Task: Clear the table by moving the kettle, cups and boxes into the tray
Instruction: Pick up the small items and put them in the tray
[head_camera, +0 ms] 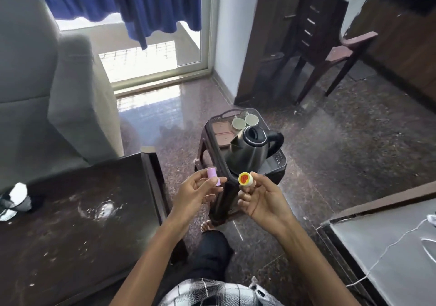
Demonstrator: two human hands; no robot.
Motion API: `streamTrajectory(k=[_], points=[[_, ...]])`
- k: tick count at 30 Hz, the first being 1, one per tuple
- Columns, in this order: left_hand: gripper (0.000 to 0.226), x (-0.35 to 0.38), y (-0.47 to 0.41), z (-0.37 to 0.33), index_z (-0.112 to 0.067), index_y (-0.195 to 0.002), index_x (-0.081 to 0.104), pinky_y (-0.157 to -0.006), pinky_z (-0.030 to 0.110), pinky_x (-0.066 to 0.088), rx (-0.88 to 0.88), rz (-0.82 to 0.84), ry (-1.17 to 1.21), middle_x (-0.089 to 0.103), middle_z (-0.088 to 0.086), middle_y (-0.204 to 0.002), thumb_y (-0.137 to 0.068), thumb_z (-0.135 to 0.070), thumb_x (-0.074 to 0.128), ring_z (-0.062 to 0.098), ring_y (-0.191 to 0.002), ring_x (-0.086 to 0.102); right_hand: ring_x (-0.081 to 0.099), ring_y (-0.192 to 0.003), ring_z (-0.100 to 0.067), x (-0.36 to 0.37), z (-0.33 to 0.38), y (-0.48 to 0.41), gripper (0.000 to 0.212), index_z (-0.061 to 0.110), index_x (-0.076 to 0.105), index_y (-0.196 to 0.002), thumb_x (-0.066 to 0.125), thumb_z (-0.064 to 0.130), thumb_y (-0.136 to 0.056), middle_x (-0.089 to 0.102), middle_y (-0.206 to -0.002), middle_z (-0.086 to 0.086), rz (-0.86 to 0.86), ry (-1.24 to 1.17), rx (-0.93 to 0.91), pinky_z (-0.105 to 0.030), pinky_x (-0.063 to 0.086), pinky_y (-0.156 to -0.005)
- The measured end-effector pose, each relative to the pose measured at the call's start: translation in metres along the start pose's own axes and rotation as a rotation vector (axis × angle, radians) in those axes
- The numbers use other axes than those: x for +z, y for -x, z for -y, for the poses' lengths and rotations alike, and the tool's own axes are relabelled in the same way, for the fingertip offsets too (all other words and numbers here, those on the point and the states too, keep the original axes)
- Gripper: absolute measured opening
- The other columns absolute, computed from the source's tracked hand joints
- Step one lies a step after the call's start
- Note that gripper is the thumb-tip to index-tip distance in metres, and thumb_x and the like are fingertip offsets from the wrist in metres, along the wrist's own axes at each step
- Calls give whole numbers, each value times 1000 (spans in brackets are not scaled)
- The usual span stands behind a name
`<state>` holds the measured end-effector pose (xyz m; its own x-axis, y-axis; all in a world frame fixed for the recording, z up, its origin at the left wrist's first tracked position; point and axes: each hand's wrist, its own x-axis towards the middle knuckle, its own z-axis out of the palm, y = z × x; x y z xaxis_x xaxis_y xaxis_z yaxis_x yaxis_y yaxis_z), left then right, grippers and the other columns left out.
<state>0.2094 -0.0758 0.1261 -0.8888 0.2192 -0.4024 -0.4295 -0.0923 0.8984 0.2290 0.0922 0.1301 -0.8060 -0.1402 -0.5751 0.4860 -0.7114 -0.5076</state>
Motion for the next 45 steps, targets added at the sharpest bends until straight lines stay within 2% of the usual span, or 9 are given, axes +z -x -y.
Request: streamTrajectory(k=[10,18,22,28,31,35,38,41,45], points=[[20,55,-142,-39,-12,-111,57,-69,22,47,-74,64,28,71,8,-105,-92,-12,53,17,-83,65,46,-44,-11,-27,103,-107,15,9,57,-71,57,24,-74,53,-53,-2,-165,28,3,-20,41,-42],[21,73,-223,-50,-15,-107,57,-75,24,49,-162,-30,25,69,-1,-90,-87,-9,61,8,-76,65,51,-42,-13,-50,168,-179,21,7,64,-63,58,22,-77,56,-54,-4,-258,-11,2,-20,44,-40],[24,76,-250,-52,-12,-107,57,-80,28,52,-204,-110,37,71,1,-97,-85,-7,65,13,-85,66,52,-39,-10,-67,200,-223,19,4,58,-77,54,20,-87,56,-47,-2,-360,5,66,-18,44,-38],[21,83,-278,-52,-18,-98,63,-88,39,54,-227,-228,-37,69,9,-109,-79,-13,71,27,-100,66,50,-28,-8,-103,212,-312,19,7,55,-71,52,2,-89,55,-35,0,-558,377,66,-16,44,-33],[20,89,-286,-48,-26,-95,66,-88,47,54,-231,-312,-49,67,9,-109,-77,-23,74,29,-97,67,44,-25,-6,-130,190,-359,26,10,54,-65,55,-5,-86,52,-43,-6,-551,633,133,-15,40,-32],[21,102,-292,-48,-28,-91,68,-75,32,57,-244,-333,7,67,8,-106,-78,-11,72,22,-88,69,56,-48,-21,-184,160,-425,26,12,57,-54,74,10,-73,60,-61,-15,-516,1011,176,-35,50,-54],[27,109,-293,-48,-33,-87,67,-74,30,57,-220,-384,-2,69,4,-100,-79,-8,70,22,-87,68,70,-78,-33,-230,137,-474,31,5,70,-80,79,28,-61,73,-85,-19,-573,1132,189,-50,58,-73],[26,112,-292,-46,-34,-94,67,-73,29,57,-192,-431,-82,69,0,-100,-79,-13,72,17,-82,68,67,-78,-25,-221,135,-476,40,4,69,-88,81,30,-60,73,-95,-19,-592,1117,188,-50,58,-73],[27,115,-290,-39,-30,-98,61,-73,27,53,-210,-456,-126,66,-7,-101,-78,-17,74,16,-85,67,67,-85,-28,-154,155,-431,27,-3,70,-93,75,16,-74,71,-97,-21,-602,1073,146,-34,48,-70]])
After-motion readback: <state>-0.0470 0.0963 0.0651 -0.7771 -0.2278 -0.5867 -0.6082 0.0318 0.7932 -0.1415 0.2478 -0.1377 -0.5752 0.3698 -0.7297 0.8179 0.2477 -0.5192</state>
